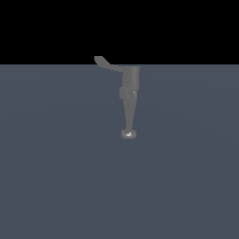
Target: Turn on the faucet by rotating a designated handle.
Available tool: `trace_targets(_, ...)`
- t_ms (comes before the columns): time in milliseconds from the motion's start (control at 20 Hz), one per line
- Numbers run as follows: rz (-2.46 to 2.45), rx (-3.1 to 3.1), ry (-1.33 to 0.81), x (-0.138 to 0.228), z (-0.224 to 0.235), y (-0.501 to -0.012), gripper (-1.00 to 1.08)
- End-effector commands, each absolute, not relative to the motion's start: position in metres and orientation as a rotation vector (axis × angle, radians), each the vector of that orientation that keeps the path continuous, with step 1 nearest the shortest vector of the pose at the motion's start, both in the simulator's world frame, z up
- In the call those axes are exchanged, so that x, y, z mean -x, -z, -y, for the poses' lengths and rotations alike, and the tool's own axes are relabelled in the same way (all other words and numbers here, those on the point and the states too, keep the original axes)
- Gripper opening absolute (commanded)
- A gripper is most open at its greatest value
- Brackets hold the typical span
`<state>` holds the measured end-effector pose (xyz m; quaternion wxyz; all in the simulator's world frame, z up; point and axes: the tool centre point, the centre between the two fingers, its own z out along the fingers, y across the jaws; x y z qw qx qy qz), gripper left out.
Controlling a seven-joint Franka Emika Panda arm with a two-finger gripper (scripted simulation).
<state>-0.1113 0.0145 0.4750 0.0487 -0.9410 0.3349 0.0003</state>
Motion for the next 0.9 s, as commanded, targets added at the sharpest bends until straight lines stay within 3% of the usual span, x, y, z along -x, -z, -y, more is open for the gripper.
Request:
trace_targets(0,-1.114,2.833,-0.011,0.098,-0.016,-0.469,-1.00)
trace_targets(850,-1.713,2.547,-0.053,0.011,-0.029,-0.414,-1.00)
